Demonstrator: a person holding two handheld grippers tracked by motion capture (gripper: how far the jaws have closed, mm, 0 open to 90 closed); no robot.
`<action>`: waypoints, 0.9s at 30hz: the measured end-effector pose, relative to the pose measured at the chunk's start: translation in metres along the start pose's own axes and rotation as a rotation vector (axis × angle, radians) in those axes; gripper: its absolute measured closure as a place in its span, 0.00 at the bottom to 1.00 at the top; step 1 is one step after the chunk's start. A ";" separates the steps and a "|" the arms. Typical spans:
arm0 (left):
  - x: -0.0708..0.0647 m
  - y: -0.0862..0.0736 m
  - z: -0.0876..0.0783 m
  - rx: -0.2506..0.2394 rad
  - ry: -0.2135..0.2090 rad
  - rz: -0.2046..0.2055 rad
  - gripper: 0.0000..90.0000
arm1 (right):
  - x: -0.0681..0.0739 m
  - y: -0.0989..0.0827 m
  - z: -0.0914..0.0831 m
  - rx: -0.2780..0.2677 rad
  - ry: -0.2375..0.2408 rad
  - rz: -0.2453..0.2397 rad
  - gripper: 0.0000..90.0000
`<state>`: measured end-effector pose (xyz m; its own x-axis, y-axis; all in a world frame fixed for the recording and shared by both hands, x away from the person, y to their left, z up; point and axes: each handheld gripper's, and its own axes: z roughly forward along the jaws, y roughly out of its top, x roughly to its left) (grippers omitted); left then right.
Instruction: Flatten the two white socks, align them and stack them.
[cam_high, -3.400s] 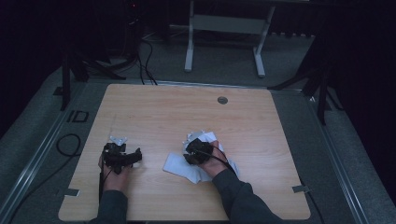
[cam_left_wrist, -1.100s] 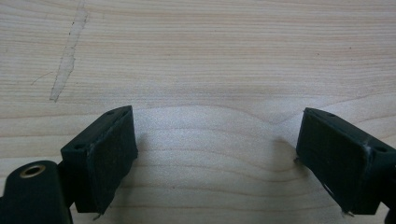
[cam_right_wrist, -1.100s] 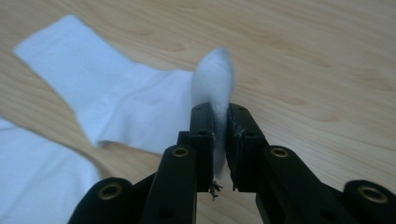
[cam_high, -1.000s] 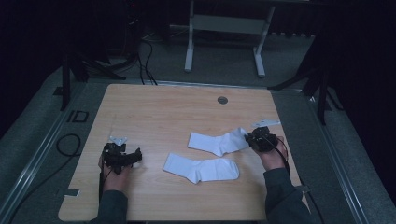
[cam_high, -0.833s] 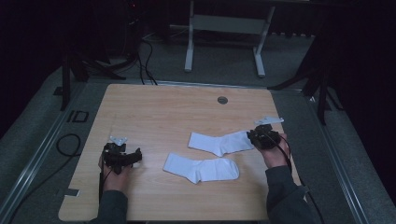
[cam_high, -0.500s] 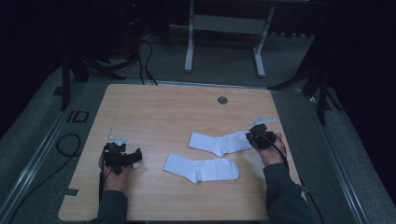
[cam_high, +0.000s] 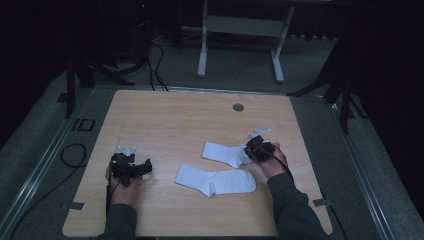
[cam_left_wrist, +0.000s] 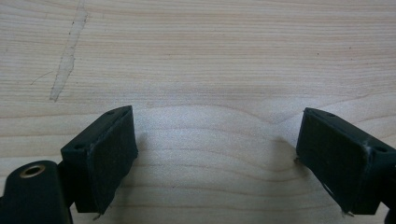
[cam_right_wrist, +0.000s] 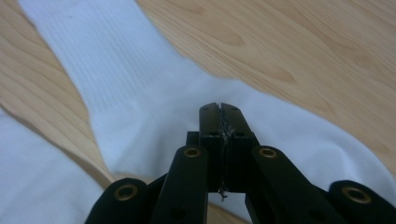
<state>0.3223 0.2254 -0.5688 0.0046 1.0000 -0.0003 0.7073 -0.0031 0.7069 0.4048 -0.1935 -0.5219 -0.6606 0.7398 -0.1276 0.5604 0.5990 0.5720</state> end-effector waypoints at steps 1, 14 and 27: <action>0.000 0.000 0.000 0.000 0.000 0.000 0.13 | 0.002 0.003 0.002 0.002 0.004 -0.011 0.98; 0.000 0.000 0.000 0.000 0.000 0.000 0.13 | 0.030 0.028 0.018 -0.011 0.096 -0.158 0.91; 0.000 0.000 0.000 0.000 0.000 0.000 0.13 | 0.039 0.038 0.037 0.004 0.165 -0.237 0.66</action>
<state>0.3223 0.2254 -0.5688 0.0047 1.0000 -0.0001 0.7074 -0.0033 0.7068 0.4183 -0.1308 -0.5351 -0.8457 0.5193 -0.1234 0.3822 0.7505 0.5391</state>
